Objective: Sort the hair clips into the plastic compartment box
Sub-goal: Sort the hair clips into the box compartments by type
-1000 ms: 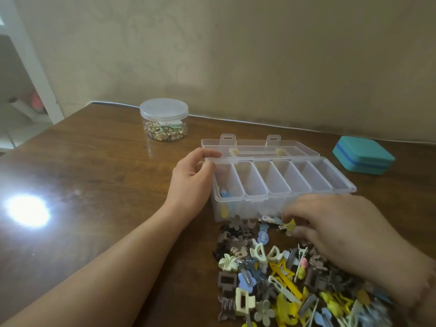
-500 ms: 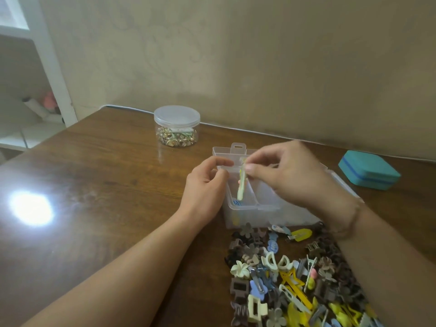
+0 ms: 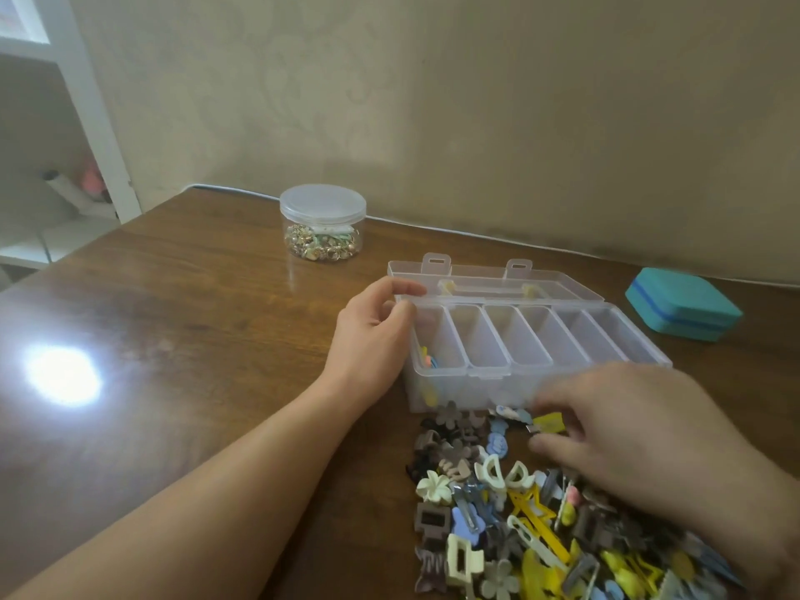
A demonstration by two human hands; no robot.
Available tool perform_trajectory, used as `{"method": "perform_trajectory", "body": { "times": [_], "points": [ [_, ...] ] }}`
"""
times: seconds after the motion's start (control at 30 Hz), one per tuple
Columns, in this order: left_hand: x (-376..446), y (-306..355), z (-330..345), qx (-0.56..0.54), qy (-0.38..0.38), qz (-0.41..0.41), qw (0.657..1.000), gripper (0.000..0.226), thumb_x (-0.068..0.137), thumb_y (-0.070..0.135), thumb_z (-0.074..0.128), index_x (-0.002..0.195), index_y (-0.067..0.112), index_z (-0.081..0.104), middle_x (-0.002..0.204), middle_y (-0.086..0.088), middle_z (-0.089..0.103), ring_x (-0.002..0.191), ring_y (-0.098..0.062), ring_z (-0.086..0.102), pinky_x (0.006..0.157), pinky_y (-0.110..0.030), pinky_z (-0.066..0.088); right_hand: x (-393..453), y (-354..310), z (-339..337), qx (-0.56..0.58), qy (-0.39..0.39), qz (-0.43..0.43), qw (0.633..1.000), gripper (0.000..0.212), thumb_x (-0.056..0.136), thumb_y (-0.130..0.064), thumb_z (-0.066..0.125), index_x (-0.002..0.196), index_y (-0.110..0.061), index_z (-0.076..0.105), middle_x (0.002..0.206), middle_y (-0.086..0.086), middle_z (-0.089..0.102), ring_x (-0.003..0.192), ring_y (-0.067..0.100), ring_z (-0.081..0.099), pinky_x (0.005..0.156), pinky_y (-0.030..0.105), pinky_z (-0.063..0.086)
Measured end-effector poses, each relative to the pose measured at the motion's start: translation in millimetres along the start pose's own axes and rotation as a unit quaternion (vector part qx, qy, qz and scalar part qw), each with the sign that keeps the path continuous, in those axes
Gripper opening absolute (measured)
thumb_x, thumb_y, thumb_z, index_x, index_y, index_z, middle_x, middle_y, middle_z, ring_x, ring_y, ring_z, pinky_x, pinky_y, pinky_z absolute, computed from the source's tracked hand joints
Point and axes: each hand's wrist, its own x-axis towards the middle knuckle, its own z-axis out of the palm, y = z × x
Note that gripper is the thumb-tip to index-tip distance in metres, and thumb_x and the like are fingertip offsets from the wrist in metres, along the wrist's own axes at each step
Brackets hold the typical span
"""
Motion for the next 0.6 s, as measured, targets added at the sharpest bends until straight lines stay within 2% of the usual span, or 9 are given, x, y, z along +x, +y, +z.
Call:
{"method": "perform_trajectory", "body": {
  "times": [0.07,0.13,0.17,0.27,0.37,0.43,0.5,0.6],
  "points": [
    [0.3,-0.6,0.0,-0.001,-0.002,0.003,1.0,0.03,0.093,0.01,0.046,0.103,0.026,0.069,0.088,-0.001,0.073,0.084,-0.014,0.069,0.071,-0.033,0.058,3.8,-0.3,6.3,-0.027,0.005,0.03,0.999,0.043,0.081,-0.071,0.047,0.112,-0.044,0.06,0.082,-0.015,0.061,0.081,0.007,0.058,0.068,0.027,0.052],
    [0.1,0.3,-0.6,-0.008,-0.005,0.006,1.0,0.031,0.094,0.008,0.046,0.105,0.024,0.069,0.089,0.005,0.072,0.079,-0.001,0.067,0.065,-0.017,0.055,8.0,-0.5,10.9,-0.045,0.003,0.042,0.998,0.042,0.083,-0.069,0.047,0.107,-0.038,0.064,0.087,-0.011,0.066,0.083,0.011,0.061,0.069,0.03,0.054],
    [0.1,0.5,-0.9,-0.01,-0.006,0.006,1.0,0.031,0.094,0.008,0.046,0.105,0.023,0.069,0.089,0.006,0.072,0.078,0.001,0.067,0.063,-0.014,0.053,9.7,-0.5,13.8,-0.049,-0.001,0.037,0.998,0.041,0.085,-0.067,0.047,0.105,-0.036,0.065,0.088,-0.01,0.066,0.084,0.013,0.061,0.07,0.031,0.054],
    [-0.1,0.6,-0.9,-0.015,-0.005,0.008,1.0,0.031,0.094,0.008,0.046,0.106,0.023,0.07,0.09,0.006,0.072,0.077,0.003,0.066,0.061,-0.011,0.051,7.4,-3.9,16.3,-0.051,0.011,0.012,0.999,0.036,0.089,-0.06,0.046,0.103,-0.034,0.066,0.085,-0.01,0.065,0.082,0.012,0.061,0.067,0.029,0.052],
    [0.0,0.8,-0.9,-0.012,0.0,0.01,1.0,0.03,0.094,0.008,0.046,0.105,0.024,0.07,0.087,0.006,0.073,0.078,-0.002,0.067,0.064,-0.018,0.055,4.1,-0.3,14.1,-0.035,0.036,-0.008,0.999,0.031,0.09,-0.052,0.043,0.1,-0.034,0.066,0.078,-0.011,0.063,0.073,0.004,0.057,0.06,0.023,0.048],
    [0.5,0.0,-1.2,-0.007,-0.002,0.009,1.0,0.03,0.094,0.009,0.046,0.104,0.025,0.07,0.087,0.003,0.073,0.08,-0.009,0.068,0.067,-0.026,0.056,2.5,5.0,6.9,0.023,0.066,-0.017,0.997,0.024,0.089,-0.051,0.046,0.095,-0.038,0.066,0.069,-0.013,0.061,0.065,0.002,0.054,0.054,0.017,0.042],
    [1.4,-0.8,-1.4,-0.009,-0.006,0.007,1.0,0.029,0.094,0.01,0.047,0.105,0.026,0.069,0.089,0.001,0.074,0.083,-0.014,0.069,0.07,-0.031,0.058,2.5,6.5,-5.4,0.145,0.112,-0.03,0.983,0.012,0.085,-0.046,0.056,0.084,-0.042,0.067,0.063,-0.011,0.062,0.06,0.004,0.056,0.048,0.013,0.039],
    [0.6,0.0,-1.8,-0.015,-0.016,-0.001,1.0,0.029,0.095,0.01,0.047,0.106,0.025,0.068,0.093,0.002,0.073,0.09,-0.012,0.07,0.07,-0.026,0.059,7.0,-2.4,-22.4,0.345,0.194,-0.089,0.914,0.008,0.08,-0.033,0.066,0.082,-0.032,0.074,0.072,-0.013,0.067,0.061,0.004,0.057,0.047,0.01,0.042]
  ]
}}
